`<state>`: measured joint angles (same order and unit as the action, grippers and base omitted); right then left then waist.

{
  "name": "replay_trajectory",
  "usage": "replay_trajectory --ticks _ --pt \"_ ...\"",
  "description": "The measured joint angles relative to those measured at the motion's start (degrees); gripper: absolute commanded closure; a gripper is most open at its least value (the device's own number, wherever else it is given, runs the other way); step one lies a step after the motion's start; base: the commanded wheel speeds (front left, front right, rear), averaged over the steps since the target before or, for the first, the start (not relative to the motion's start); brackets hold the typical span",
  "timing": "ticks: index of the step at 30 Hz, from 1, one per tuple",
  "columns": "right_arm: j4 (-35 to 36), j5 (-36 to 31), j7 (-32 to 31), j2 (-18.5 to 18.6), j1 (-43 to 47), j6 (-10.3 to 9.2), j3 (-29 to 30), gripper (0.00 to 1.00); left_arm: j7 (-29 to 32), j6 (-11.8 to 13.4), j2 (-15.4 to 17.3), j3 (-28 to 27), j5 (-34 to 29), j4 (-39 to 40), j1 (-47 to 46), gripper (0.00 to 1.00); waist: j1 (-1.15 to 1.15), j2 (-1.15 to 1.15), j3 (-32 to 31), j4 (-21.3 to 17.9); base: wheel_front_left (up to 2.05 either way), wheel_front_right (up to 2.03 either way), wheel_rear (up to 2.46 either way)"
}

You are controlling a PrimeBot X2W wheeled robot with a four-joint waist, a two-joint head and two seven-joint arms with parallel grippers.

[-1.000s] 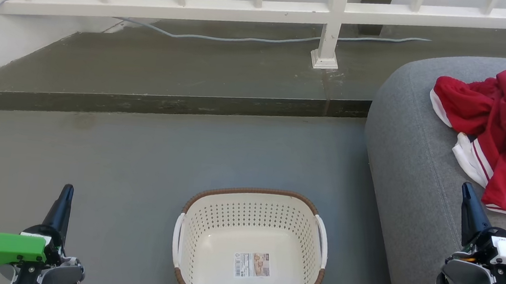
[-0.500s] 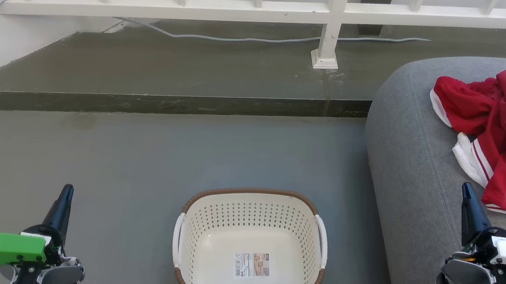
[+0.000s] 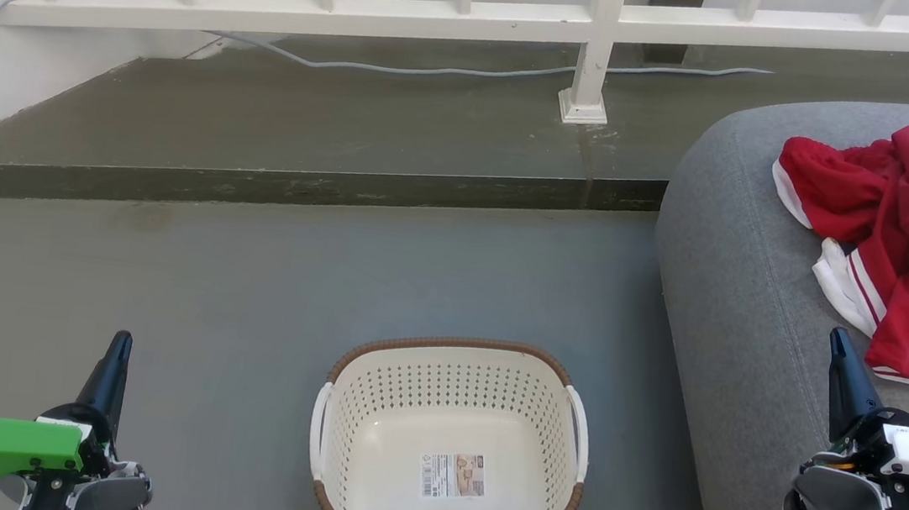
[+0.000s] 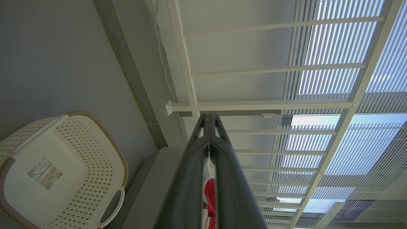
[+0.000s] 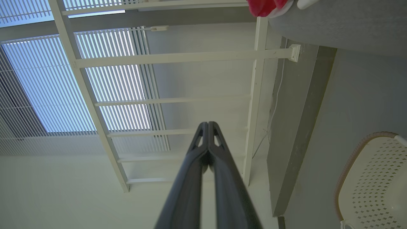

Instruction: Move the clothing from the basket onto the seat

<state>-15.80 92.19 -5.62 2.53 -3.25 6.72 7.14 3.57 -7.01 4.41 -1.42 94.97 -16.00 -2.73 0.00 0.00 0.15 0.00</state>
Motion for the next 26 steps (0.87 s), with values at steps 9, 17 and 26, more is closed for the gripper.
replay_trajectory --ticks 9,17,26 --pt "0.0 0.0 -0.08 -0.01 0.0 0.0 0.01 1.0 0.01 0.0 -0.01 -0.04 0.0 -0.03 -0.05 1.0 0.0 0.0 0.0 0.0 0.0 0.0 0.0" --pt "0.0 0.0 -0.08 -0.01 0.0 0.0 0.01 1.0 0.01 -0.01 -0.02 -0.07 0.0 -0.07 -0.54 1.0 0.0 0.0 0.0 0.0 0.0 0.0 0.0" --pt "0.0 0.0 -0.08 -0.02 0.0 0.0 0.03 1.0 0.27 -0.01 -0.04 -0.1 0.0 -0.07 -0.54 1.0 0.0 0.0 0.0 0.0 0.0 0.0 0.0"
